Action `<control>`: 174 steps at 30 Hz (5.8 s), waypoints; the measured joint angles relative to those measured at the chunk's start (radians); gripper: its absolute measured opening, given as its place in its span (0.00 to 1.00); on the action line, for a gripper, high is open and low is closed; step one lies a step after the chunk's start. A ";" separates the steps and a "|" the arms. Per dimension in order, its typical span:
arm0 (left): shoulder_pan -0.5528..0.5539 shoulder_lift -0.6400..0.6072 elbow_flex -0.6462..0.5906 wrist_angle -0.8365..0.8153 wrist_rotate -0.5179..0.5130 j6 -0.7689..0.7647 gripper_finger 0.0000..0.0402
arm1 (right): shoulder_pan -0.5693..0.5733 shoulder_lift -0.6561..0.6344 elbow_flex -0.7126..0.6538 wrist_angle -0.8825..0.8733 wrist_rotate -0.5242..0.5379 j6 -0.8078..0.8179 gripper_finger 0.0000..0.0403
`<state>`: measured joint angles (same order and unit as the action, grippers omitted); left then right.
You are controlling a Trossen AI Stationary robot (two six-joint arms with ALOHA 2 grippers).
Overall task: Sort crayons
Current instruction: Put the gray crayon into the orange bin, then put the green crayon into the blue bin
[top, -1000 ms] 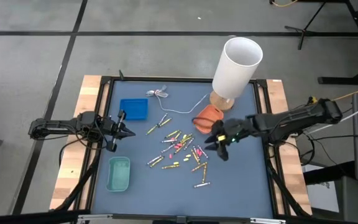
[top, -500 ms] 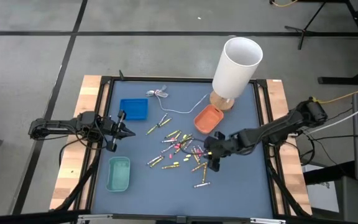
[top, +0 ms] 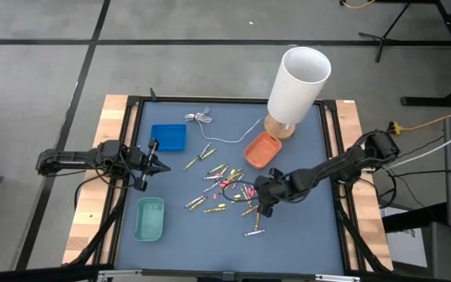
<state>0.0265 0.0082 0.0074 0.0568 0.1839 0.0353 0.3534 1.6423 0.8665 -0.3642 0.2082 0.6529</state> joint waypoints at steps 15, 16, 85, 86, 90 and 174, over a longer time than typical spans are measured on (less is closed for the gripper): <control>0.000 0.000 0.000 0.000 0.000 0.000 0.01 | 0.001 0.087 0.004 0.007 0.010 0.000 0.38; 0.000 0.000 0.000 0.000 0.000 0.000 0.01 | 0.001 0.087 0.004 0.007 0.013 0.000 0.38; 0.000 0.000 0.000 0.094 -0.279 0.001 0.01 | -0.015 0.091 0.385 -0.606 0.196 -0.275 0.06; 0.000 0.000 0.000 0.098 -0.279 0.001 0.01 | -0.024 0.091 0.405 -0.647 0.227 -0.292 0.06; -0.001 0.001 0.000 0.114 -0.279 0.001 0.01 | -0.085 0.090 0.454 -0.776 0.336 -0.354 0.06; 0.000 1.205 0.136 0.318 -0.432 -0.249 0.29 | -0.445 0.091 0.454 -0.673 0.068 -0.737 0.34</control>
<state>0.0261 1.2133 0.1432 0.3752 -0.2476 -0.2137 -0.0917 1.7336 1.3205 -1.0374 0.2760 -0.0845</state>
